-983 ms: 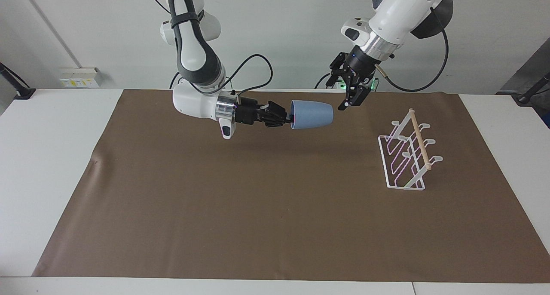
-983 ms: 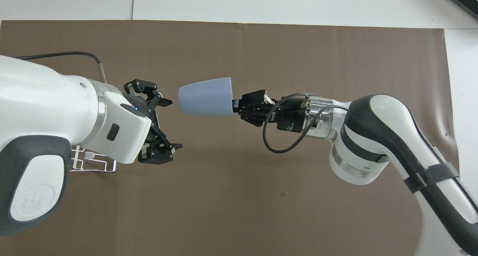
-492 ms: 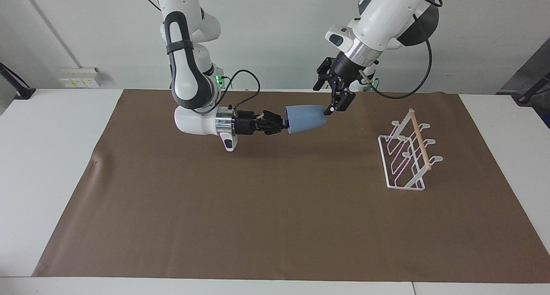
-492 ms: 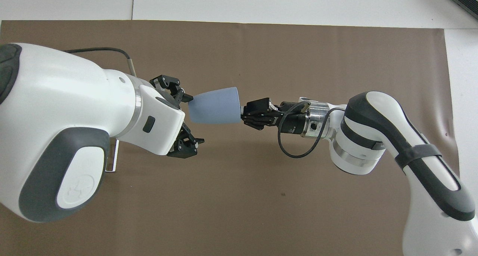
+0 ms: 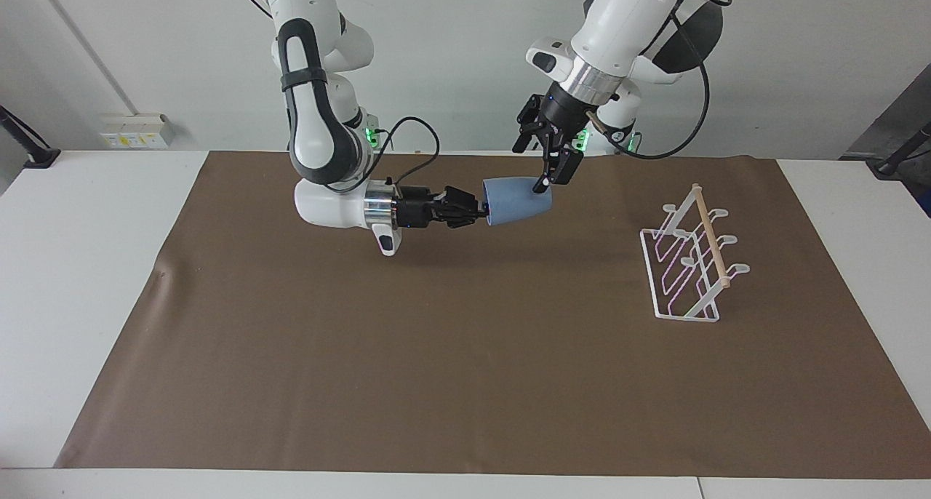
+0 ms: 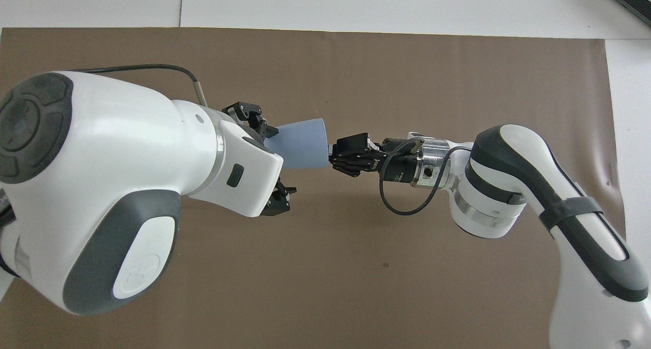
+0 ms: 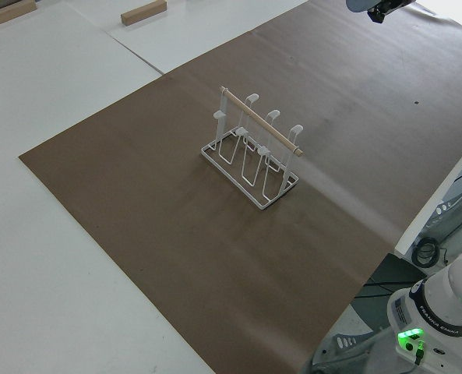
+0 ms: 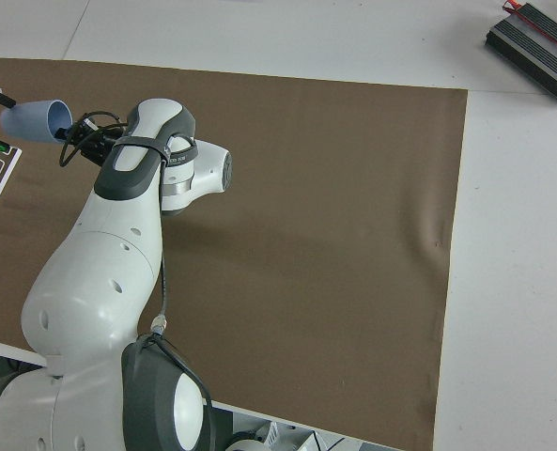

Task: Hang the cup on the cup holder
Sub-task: 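Grasp the cup base with the left gripper from the right gripper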

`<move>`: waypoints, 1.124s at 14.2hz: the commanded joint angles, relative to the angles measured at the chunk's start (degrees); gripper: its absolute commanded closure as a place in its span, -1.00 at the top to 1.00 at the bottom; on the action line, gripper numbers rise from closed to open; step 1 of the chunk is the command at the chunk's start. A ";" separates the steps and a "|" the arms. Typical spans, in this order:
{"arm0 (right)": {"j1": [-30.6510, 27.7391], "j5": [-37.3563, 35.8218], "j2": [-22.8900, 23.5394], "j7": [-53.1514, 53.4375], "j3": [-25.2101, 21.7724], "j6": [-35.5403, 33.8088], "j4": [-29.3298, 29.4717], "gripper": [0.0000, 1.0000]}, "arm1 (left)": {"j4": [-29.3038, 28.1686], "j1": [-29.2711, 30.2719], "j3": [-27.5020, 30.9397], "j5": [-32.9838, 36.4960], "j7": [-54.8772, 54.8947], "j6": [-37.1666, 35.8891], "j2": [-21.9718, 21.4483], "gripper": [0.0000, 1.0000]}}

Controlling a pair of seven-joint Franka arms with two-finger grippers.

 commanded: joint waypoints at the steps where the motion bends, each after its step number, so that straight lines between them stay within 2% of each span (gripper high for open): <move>1: -0.28 1.59 -1.81 -0.35 0.46 -0.58 -0.11 -1.00 | -1.37 -2.24 -0.02 1.71 -4.98 2.10 1.77 1.00; 2: -0.28 1.59 -1.90 -0.35 0.46 -0.58 -0.11 -1.00 | -1.46 -3.03 -0.02 3.64 -7.09 3.41 2.13 1.00; 8: -0.28 1.59 -1.90 -0.35 0.46 -0.58 -0.11 -1.00 | -3.92 -1.46 0.50 4.10 -8.87 3.77 1.96 1.00; 16: -0.28 1.59 -3.04 1.14 0.46 0.04 -0.11 -1.00 | -2.96 1.01 0.77 4.36 -8.61 1.58 1.69 1.00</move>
